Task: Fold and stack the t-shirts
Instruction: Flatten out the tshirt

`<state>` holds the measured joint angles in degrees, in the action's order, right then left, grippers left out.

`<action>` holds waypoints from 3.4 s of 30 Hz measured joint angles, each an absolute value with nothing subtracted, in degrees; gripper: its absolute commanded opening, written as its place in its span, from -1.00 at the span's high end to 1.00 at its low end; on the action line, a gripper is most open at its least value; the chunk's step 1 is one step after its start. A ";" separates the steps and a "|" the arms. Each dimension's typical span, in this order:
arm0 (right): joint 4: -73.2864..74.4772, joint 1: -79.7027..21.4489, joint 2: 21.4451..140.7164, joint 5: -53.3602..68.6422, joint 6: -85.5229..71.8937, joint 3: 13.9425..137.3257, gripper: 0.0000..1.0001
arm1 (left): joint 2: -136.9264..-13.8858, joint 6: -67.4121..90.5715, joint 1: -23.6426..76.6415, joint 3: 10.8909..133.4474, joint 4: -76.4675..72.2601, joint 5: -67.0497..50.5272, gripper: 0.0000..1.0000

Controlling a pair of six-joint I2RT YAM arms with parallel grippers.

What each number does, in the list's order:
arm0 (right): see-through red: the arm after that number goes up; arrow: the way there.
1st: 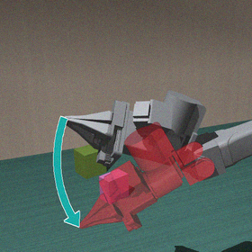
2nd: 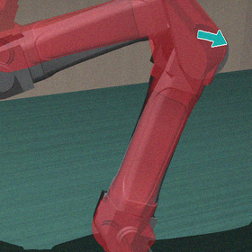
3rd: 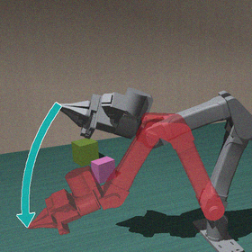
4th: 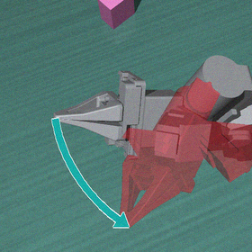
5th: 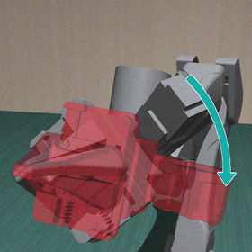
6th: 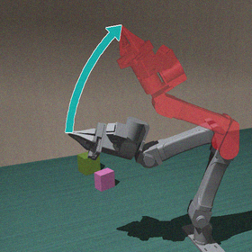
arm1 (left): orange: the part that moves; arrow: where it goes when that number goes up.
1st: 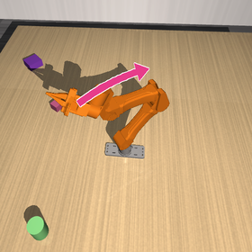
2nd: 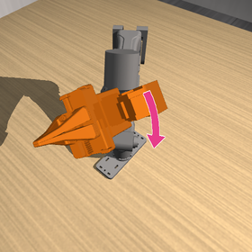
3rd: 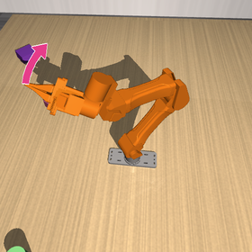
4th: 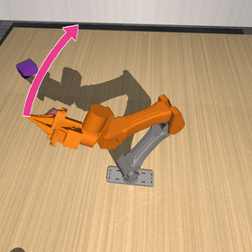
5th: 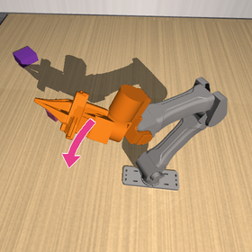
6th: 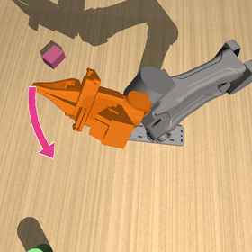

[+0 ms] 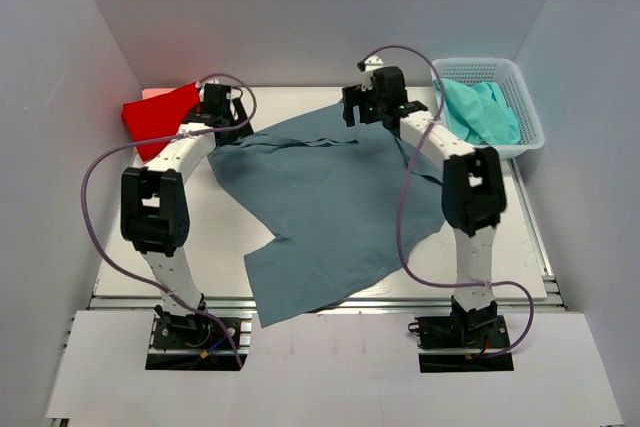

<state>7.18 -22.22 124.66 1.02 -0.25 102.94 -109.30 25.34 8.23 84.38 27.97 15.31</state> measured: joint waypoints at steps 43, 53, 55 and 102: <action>13.02 -22.63 115.66 0.84 -17.02 78.98 -0.81 | -78.39 31.42 16.91 39.31 28.40 -7.11 -0.99; 11.88 -22.63 106.21 0.91 -10.79 75.09 -0.81 | -77.71 28.88 20.60 51.42 35.35 -7.18 -0.99; 11.14 -22.61 101.71 1.65 -10.98 72.23 -0.81 | -82.19 27.27 21.02 58.35 33.28 -6.46 -0.99; 10.37 -21.67 96.16 3.31 -17.56 54.52 -0.81 | -141.93 14.39 30.22 123.57 40.84 1.69 1.00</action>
